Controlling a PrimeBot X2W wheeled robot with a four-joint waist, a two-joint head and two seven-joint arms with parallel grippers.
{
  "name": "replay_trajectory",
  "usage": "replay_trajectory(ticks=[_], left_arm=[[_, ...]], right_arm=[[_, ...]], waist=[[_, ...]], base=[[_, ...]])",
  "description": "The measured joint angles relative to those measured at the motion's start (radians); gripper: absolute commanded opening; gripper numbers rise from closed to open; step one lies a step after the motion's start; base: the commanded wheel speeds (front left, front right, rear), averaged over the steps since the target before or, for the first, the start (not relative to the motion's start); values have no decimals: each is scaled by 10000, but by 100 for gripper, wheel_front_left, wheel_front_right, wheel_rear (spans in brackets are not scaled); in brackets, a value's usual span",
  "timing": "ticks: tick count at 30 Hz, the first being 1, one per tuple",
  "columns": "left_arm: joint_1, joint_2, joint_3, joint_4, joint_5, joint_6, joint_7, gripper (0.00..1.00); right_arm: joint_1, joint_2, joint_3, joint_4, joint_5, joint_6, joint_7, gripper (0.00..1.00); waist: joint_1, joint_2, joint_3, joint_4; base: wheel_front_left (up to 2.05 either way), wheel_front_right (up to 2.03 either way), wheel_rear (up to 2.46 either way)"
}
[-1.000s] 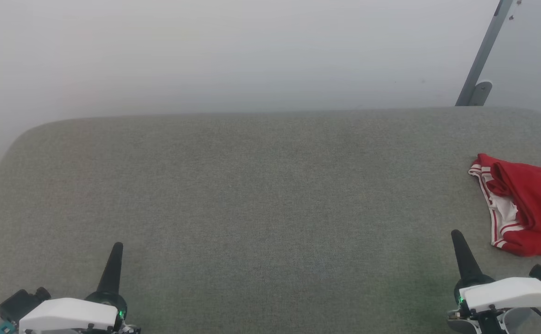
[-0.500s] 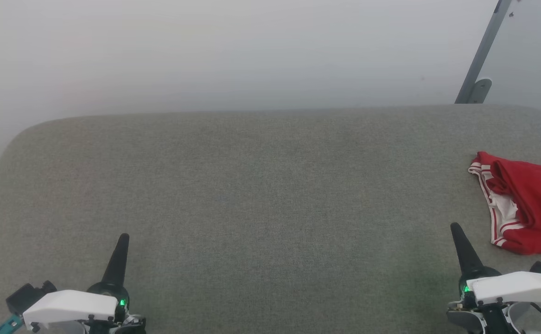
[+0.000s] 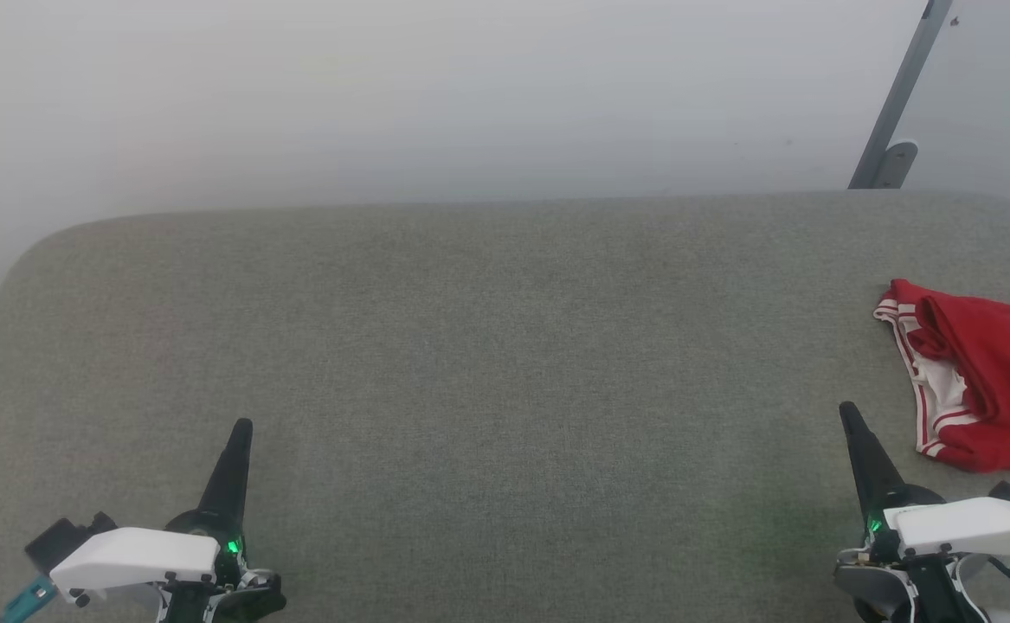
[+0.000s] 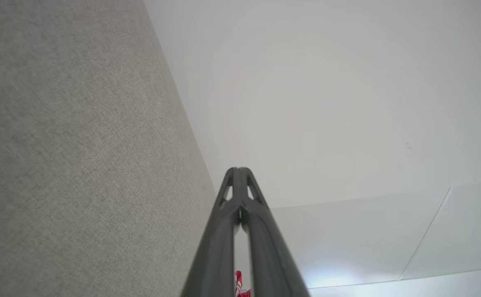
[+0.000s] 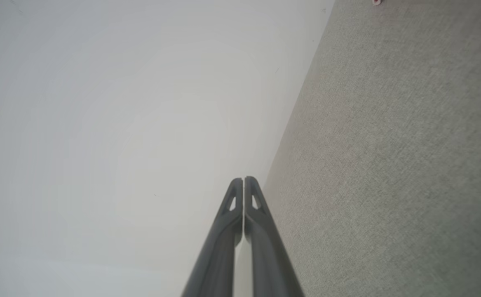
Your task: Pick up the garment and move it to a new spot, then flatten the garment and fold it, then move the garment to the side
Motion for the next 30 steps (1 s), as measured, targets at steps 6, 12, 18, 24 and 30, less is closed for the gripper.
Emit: replay_trajectory(ticks=[6, 12, 18, 24, 30], left_arm=[[-62, -92, 27, 8, -291, 0, 109, 0], [-212, -203, 54, 17, -677, 0, 226, 0], [-296, -280, 84, 31, -938, 0, 334, 0], [-408, -353, 109, 36, -1269, 0, 441, 0], [-418, -383, 121, 40, -1350, 0, 479, 0]], right_arm=[[-80, -2, -6, -12, 495, 0, 140, 0], [-114, -4, -12, -29, 1047, 0, 257, 0], [-191, -6, -19, -52, 1494, 0, 364, 0], [-261, -10, -21, -71, 1933, 0, 466, 0], [-281, -12, -25, -77, 2084, 0, 506, 0]], waist=[[0, 0, 29, -12], [0, 0, 62, -26], [0, 0, 91, -37], [0, 0, 120, -50], [0, 0, 129, -53]], base=[[0, 0, 0], [0, 0, 0], [0, 0, 0], [0, 0, 0], [0, 0, 0]])
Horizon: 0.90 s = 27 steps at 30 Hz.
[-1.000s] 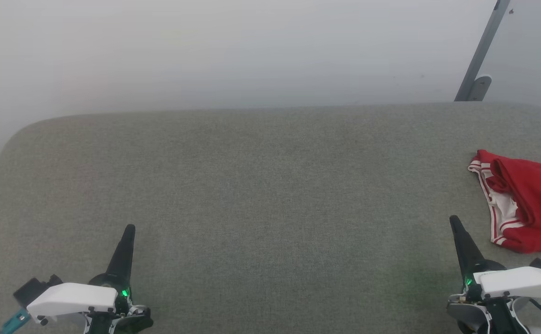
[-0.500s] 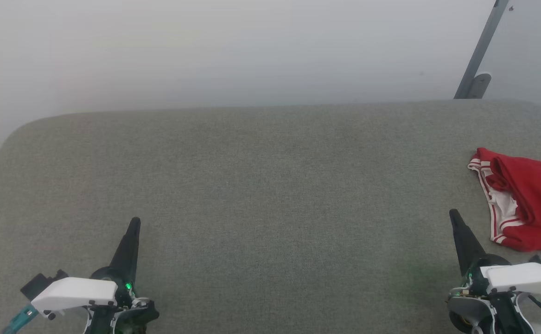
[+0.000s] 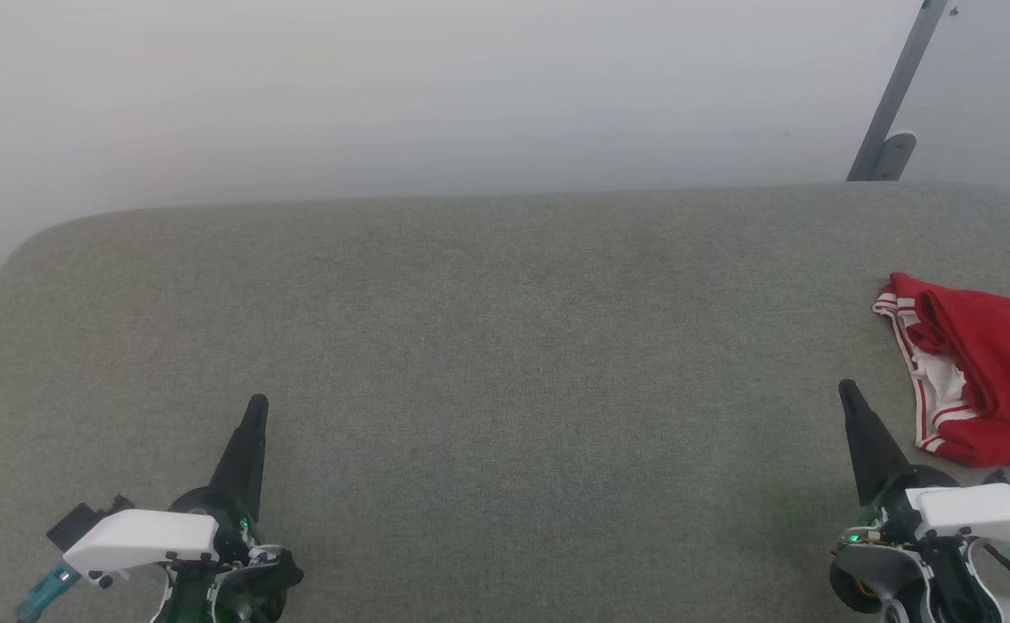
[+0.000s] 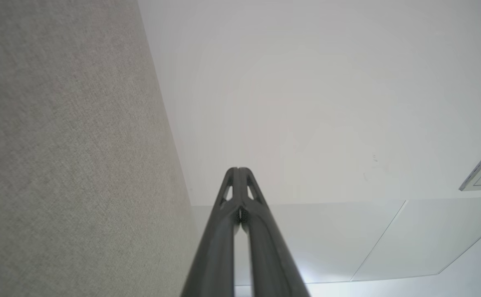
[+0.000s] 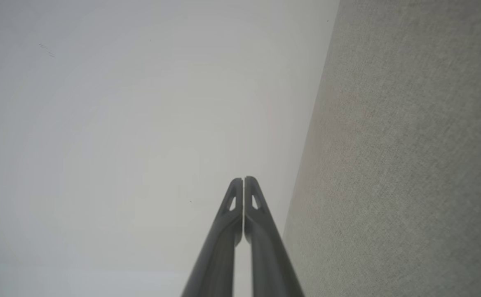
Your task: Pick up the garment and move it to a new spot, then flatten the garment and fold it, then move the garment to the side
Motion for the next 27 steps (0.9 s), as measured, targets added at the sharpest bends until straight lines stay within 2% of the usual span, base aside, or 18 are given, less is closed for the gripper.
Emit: replay_trajectory(ticks=[27], left_arm=[[-1, 0, 2, 0, 0, 0, 0, 0]], right_arm=[[-5, 0, 0, -2, 0, 0, 0, 0]], waist=[[0, 0, 0, 0]], base=[[0, 0, 0]])
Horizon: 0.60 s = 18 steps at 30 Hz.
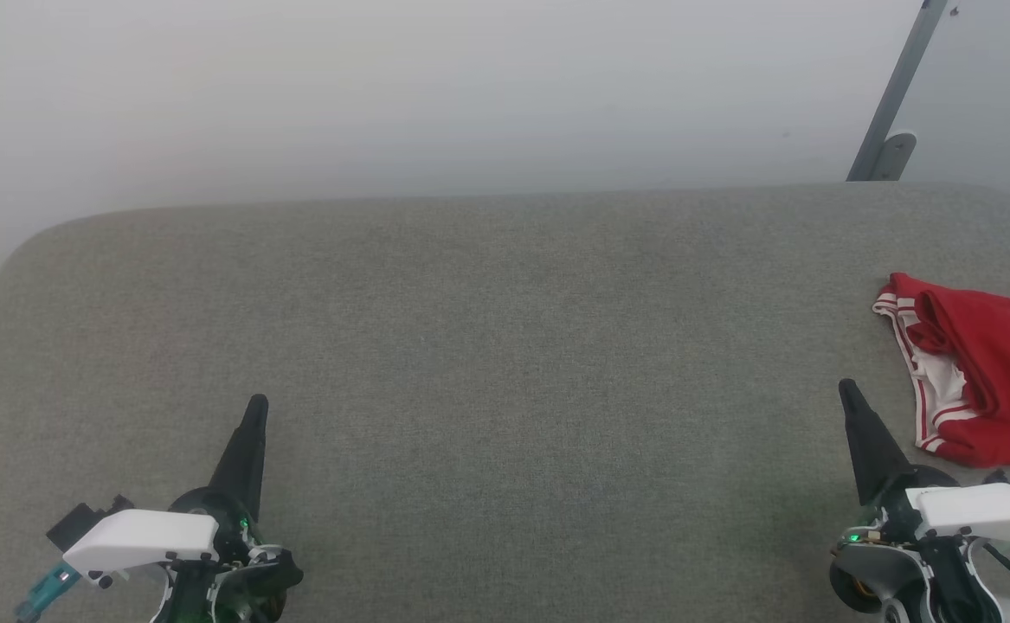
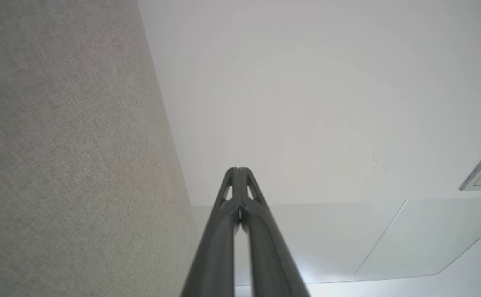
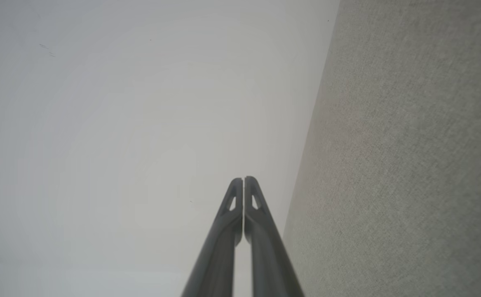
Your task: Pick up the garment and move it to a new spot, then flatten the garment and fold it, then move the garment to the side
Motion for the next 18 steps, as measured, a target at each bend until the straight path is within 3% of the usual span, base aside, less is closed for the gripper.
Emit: replay_trajectory(ticks=[18], left_arm=[[0, 0, 0, 0, 0, 0, 0, 0]], right_arm=[[0, 0, 2, 0, 0, 0, 0, 0]], waist=[[0, 0, 0, 0]], base=[[0, 0, 0]])
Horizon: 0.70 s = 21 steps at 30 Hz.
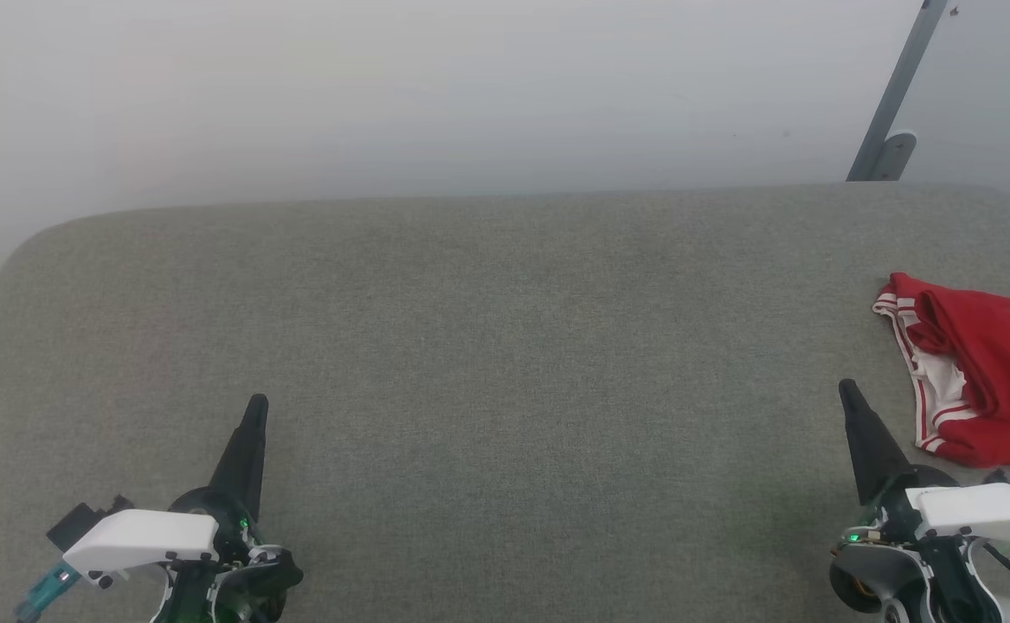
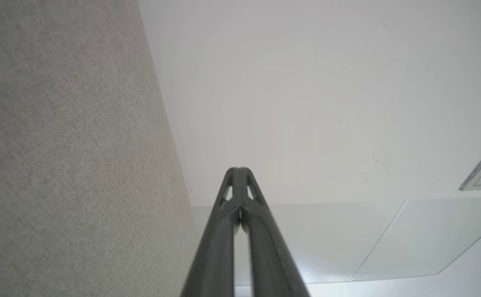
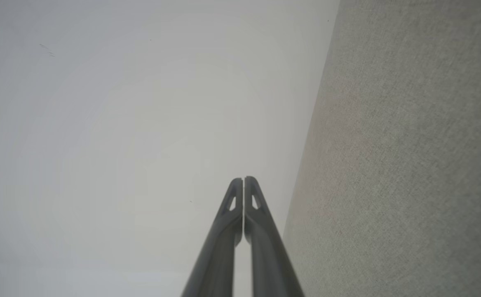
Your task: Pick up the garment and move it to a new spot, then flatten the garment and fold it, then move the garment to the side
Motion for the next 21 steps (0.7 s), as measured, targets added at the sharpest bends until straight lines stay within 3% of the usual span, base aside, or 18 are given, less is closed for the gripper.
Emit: replay_trajectory(ticks=[21], left_arm=[[0, 0, -2, 0, 0, 0, 0, 0]], right_arm=[[0, 0, 0, 0, 0, 0, 0, 0]], waist=[[0, 0, 0, 0]], base=[[0, 0, 0]])
